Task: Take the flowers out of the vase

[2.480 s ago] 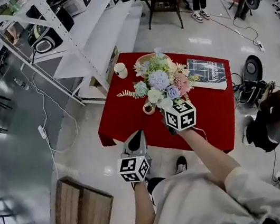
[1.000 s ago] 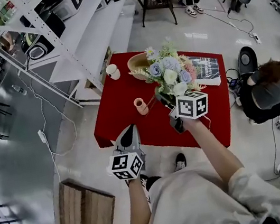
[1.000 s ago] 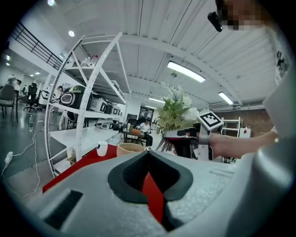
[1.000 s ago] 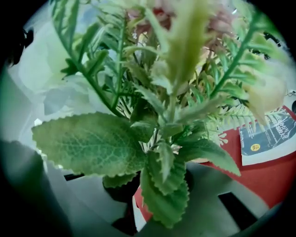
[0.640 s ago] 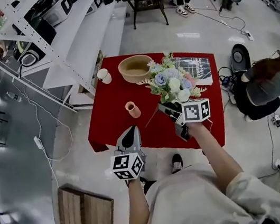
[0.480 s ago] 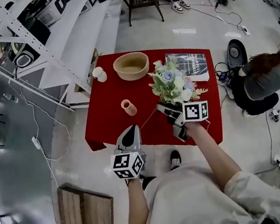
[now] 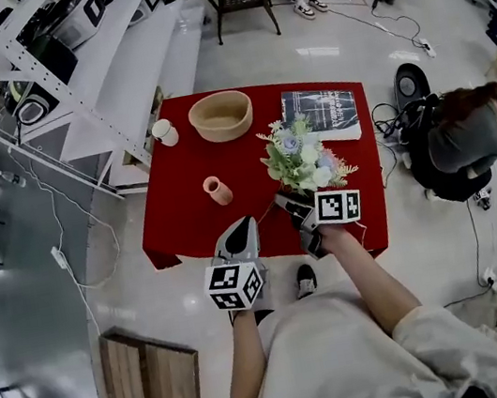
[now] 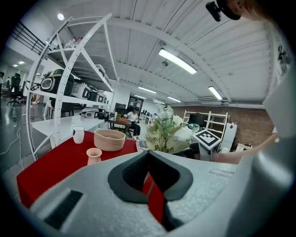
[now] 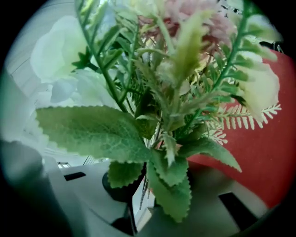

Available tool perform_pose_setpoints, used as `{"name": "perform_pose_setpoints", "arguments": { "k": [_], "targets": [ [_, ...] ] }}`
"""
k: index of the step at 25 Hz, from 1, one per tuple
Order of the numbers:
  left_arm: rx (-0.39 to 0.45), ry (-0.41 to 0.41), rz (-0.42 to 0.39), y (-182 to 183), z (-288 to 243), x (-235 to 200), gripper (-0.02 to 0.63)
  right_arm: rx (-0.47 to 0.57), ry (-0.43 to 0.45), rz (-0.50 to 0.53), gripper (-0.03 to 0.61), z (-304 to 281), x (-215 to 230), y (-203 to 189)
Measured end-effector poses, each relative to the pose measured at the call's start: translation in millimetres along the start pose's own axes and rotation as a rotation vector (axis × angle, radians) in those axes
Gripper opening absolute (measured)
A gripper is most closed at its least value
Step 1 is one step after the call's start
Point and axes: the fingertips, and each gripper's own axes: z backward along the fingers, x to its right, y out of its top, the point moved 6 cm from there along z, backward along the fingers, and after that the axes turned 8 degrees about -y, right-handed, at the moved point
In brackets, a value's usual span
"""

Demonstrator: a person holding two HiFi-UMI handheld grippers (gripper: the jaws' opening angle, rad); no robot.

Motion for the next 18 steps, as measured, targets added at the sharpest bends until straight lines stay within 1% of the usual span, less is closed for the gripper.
{"name": "perform_pose_setpoints", "arguments": {
  "k": [3, 7, 10, 12, 15, 18],
  "targets": [
    [-0.028, 0.003, -0.018, -2, -7, 2, 0.009, -0.008, -0.036, 0.027, 0.044, -5, 1, -2],
    [-0.033, -0.004, -0.01, -4, -11, 6, 0.009, -0.042, -0.053, 0.062, 0.044, -12, -2, -10],
    [-0.027, -0.009, -0.013, -2, -9, 5, 0.009, -0.074, -0.082, 0.127, 0.044, -17, -6, -12],
    [-0.029, 0.0, -0.012, -1, -6, 1, 0.009, -0.094, -0.118, 0.197, 0.044, -18, -11, -8],
    [-0.009, 0.016, 0.007, 3, 0, -3, 0.009, -0.111, -0.197, 0.36, 0.044, -12, -21, 3],
    [0.009, 0.01, 0.006, 6, -1, 2, 0.009, -0.061, -0.287, 0.498, 0.044, -1, -28, 19]
  ]
}}
